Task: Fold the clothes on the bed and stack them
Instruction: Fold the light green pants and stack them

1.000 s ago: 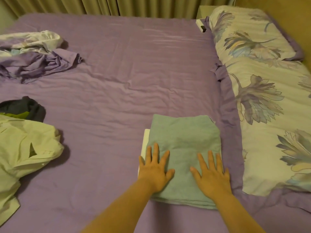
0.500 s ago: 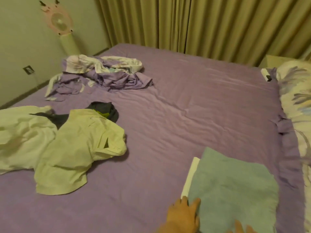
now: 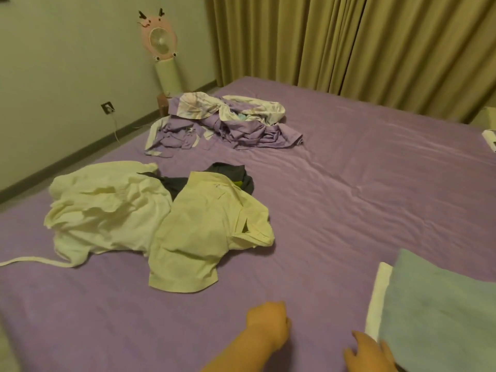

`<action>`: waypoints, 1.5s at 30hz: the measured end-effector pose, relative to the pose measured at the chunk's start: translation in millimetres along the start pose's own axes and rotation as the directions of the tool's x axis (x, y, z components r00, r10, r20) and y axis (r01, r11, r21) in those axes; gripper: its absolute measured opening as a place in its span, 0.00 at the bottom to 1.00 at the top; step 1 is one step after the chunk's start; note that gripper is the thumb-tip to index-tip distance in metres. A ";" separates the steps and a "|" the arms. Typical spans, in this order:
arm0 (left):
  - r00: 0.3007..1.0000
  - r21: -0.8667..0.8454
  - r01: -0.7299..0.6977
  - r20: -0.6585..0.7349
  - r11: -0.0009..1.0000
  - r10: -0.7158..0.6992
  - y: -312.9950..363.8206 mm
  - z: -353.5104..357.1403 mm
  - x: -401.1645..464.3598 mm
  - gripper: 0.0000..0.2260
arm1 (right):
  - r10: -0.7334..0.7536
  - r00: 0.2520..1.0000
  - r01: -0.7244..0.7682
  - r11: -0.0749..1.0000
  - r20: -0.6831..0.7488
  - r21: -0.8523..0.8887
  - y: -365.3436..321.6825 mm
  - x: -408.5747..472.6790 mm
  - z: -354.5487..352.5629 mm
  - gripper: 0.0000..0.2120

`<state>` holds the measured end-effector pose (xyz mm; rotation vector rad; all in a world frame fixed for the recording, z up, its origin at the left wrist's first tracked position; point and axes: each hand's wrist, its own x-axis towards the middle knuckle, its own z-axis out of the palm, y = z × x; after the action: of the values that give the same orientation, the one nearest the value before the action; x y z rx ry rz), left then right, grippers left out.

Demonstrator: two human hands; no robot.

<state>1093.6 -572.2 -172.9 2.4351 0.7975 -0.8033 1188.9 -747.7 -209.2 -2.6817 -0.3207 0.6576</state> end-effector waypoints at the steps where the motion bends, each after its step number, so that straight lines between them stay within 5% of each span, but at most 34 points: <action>1: 1.000 -0.014 0.002 -0.025 1.000 -0.003 -18.1 -5.6 -0.2 0.16 | -0.033 0.999 0.032 0.999 0.037 0.021 -17.7 -4.3 5.3 0.25; 6: 0.992 -0.014 -0.001 -0.125 1.000 0.000 -105.7 -35.4 8.4 0.16 | -0.063 0.974 0.074 0.996 0.216 -0.043 -90.1 -9.6 64.8 0.28; 14: 0.935 0.019 -0.032 -0.352 0.999 0.037 -218.5 -104.2 47.3 0.16 | -0.170 0.971 0.190 0.975 0.168 -0.113 -205.8 0.5 92.8 0.25; 25: 0.894 -0.224 -0.109 -0.447 0.969 -0.003 -237.6 -111.7 108.0 0.26 | -0.143 0.989 0.146 0.984 0.035 -0.105 -271.0 48.4 102.6 0.24; 28: 0.884 -0.283 -0.077 -0.462 0.956 -0.065 -241.3 -113.2 120.4 0.17 | -0.136 0.990 0.140 0.982 0.039 -0.123 -275.2 55.8 107.2 0.25; 30: 0.887 -0.442 -0.139 -0.453 0.886 -0.087 -242.5 -119.4 118.5 0.08 | -0.137 0.990 0.141 0.983 0.038 -0.120 -275.8 57.6 109.0 0.25; 33: 0.873 -0.642 -0.306 -0.484 0.702 -0.062 -234.8 -143.0 98.9 0.07 | -0.149 0.989 0.150 0.984 0.021 -0.092 -274.5 57.2 106.5 0.26; 37: 0.830 -0.694 -0.494 -0.557 0.523 0.044 -212.1 -194.7 61.3 0.04 | -0.225 0.971 0.225 0.974 -0.085 -0.007 -274.0 52.0 87.1 0.30; 45: 0.835 -0.818 -0.550 -0.532 0.166 0.142 -175.8 -281.2 -27.3 0.08 | -0.250 0.851 0.404 0.873 -0.462 0.271 -292.1 12.6 -11.8 0.39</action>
<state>1070.4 -294.4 8.8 1.4111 0.4951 0.3526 1167.0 -481.7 -89.4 -2.2516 -0.4822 0.0226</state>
